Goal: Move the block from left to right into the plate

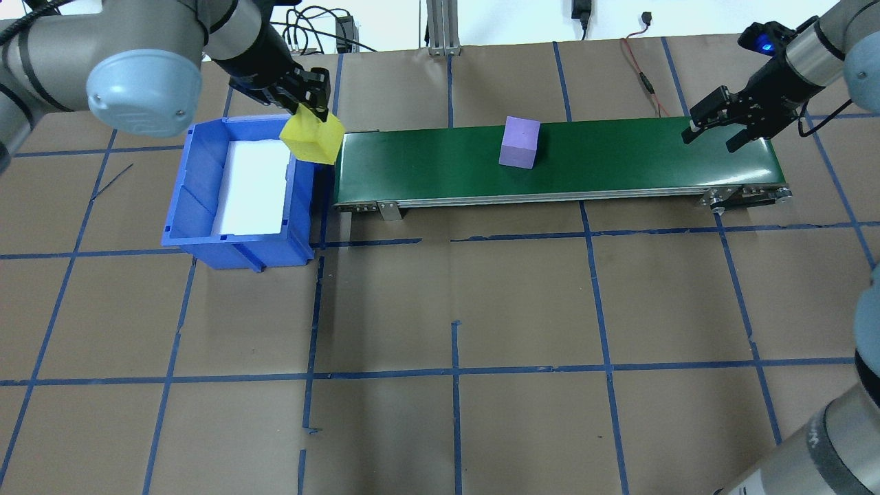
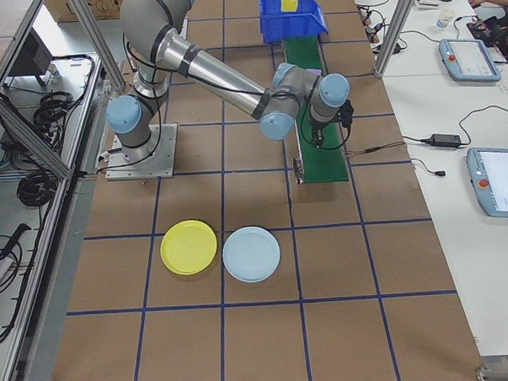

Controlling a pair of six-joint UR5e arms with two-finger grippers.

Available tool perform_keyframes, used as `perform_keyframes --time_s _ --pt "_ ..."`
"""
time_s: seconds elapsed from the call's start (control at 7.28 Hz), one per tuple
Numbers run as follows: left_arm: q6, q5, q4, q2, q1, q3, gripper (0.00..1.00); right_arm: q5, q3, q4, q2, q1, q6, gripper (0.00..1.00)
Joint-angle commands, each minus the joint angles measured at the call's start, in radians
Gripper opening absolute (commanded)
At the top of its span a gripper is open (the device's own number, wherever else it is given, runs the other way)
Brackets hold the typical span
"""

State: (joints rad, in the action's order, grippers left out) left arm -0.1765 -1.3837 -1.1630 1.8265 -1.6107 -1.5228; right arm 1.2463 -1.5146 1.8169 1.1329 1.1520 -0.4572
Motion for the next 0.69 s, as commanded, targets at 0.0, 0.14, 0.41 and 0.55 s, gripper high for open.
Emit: perform_keyframes --time_s 0.0,0.14,0.41,0.55 --pt "0.028 0.037 0.113 0.100 -0.061 -0.002 0.40 0.001 -0.001 0.016 -0.004 0.000 0.000 1.00" --pt "0.028 0.035 0.171 0.140 -0.070 -0.002 0.40 0.001 -0.001 0.016 -0.004 0.000 0.000 1.00" --pt "0.025 0.029 0.204 0.164 -0.071 -0.031 0.40 -0.033 -0.001 0.080 -0.024 0.000 0.000 1.00" --pt "0.025 0.028 0.277 0.180 -0.071 -0.054 0.40 -0.030 -0.002 0.082 -0.027 0.000 0.011 1.00"
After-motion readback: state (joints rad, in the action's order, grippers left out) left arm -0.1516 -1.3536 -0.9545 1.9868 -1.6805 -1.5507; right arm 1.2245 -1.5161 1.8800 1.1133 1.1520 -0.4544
